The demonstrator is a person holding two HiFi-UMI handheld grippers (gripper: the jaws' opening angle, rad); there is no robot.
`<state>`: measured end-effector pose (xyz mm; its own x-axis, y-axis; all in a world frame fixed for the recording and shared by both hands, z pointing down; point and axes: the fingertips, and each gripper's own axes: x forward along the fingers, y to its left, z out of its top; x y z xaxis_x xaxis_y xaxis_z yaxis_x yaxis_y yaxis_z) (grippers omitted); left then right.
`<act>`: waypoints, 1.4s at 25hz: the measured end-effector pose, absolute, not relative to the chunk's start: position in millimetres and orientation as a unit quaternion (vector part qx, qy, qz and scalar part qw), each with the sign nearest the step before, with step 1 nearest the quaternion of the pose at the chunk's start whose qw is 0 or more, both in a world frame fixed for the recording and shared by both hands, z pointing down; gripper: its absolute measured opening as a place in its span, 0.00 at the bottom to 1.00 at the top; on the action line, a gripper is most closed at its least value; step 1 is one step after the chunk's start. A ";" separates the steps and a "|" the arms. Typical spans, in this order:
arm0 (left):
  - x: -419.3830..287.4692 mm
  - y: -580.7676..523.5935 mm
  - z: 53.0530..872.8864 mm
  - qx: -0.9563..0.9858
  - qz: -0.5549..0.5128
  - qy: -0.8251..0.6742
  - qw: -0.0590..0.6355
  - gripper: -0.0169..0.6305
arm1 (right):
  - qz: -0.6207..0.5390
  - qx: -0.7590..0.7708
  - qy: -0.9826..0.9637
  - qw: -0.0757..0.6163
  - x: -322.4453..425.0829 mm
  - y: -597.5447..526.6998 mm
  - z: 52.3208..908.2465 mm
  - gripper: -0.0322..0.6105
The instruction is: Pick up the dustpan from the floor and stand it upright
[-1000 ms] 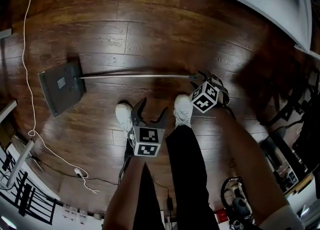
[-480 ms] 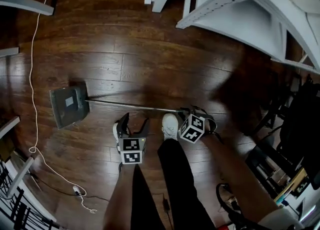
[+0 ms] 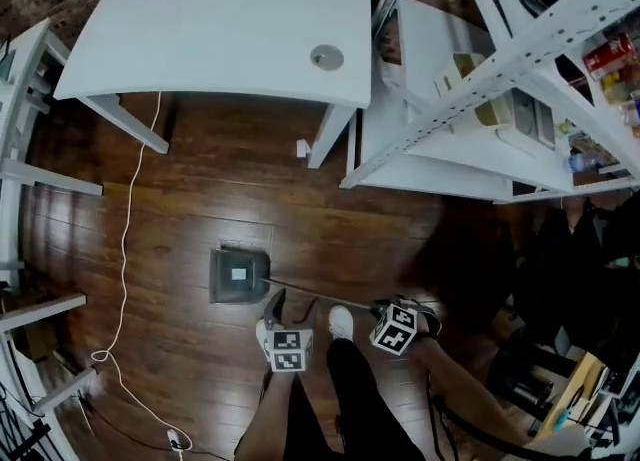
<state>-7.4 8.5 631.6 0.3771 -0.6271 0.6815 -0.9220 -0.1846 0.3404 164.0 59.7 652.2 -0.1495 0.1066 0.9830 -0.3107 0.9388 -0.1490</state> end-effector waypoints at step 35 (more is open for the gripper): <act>-105.5 170.7 242.0 0.781 0.026 -0.611 0.127 0.57 | 0.072 0.396 -0.890 0.212 41.5 153.4 262.4 0.71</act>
<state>-105.5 170.7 242.0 0.2510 -0.9479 0.1960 -0.9611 -0.2200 0.1671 41.5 153.4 262.4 -0.5958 -0.6753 0.4346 -0.7363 0.6755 0.0401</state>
